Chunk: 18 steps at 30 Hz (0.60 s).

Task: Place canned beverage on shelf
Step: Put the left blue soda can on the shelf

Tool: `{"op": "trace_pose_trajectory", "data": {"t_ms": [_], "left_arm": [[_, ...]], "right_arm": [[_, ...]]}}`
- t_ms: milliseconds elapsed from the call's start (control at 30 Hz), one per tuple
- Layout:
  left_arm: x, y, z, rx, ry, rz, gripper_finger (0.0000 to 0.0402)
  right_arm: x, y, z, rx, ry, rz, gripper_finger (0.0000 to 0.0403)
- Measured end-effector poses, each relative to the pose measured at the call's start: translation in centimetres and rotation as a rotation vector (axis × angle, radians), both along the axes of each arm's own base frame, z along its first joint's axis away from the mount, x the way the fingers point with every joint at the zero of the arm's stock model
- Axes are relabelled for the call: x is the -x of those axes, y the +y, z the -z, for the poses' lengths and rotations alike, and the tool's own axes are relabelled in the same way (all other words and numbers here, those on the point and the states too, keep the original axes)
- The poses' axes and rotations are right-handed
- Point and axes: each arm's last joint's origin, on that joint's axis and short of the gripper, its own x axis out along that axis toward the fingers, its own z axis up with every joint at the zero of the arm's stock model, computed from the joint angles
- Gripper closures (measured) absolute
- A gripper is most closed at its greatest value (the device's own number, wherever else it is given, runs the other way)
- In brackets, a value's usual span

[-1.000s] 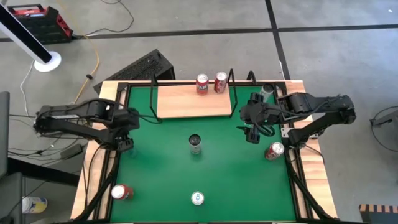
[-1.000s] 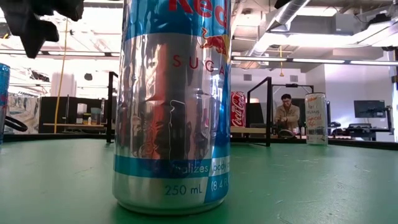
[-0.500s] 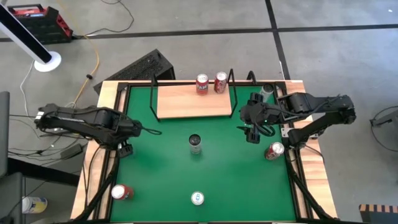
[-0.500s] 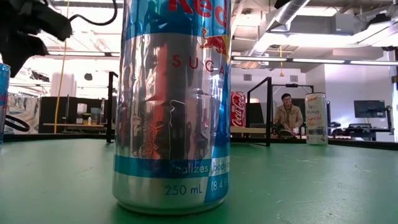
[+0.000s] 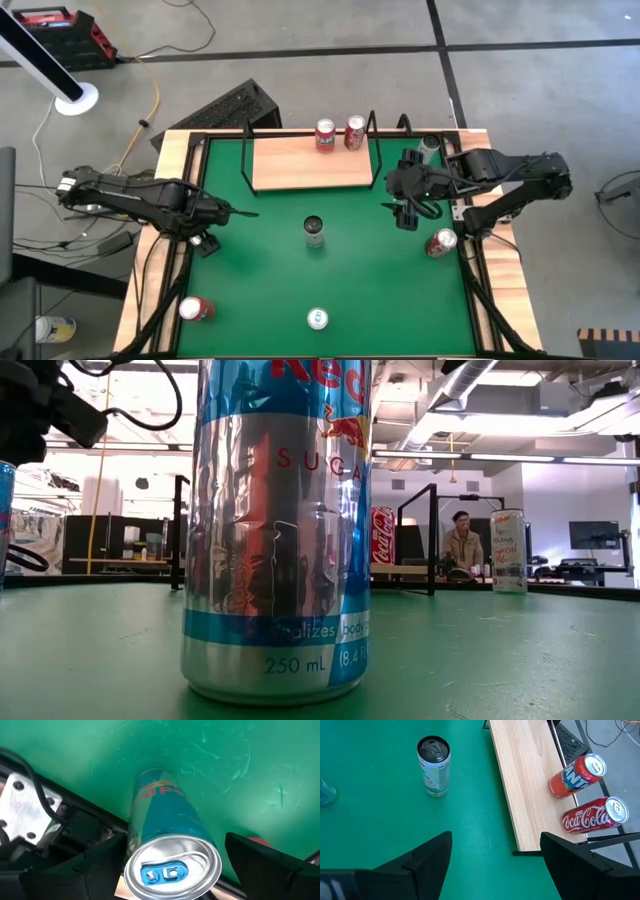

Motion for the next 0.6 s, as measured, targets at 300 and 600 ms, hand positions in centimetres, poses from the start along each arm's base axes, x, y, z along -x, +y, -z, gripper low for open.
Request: {"op": "trace_pose_trajectory", "data": {"t_ms": [300, 600], "left_arm": [[0.09, 0.01, 0.01, 0.004, 0.023, -0.072, 0.0125], [0.03, 0.00, -0.01, 0.005, 0.015, -0.062, 0.0181]], "right_arm": [[-0.08, -0.29, -0.03, 0.011, 0.000, 0.000, 0.0077], [-0.07, -0.28, -0.03, 0.024, 0.006, -0.017, 0.0077]]}}
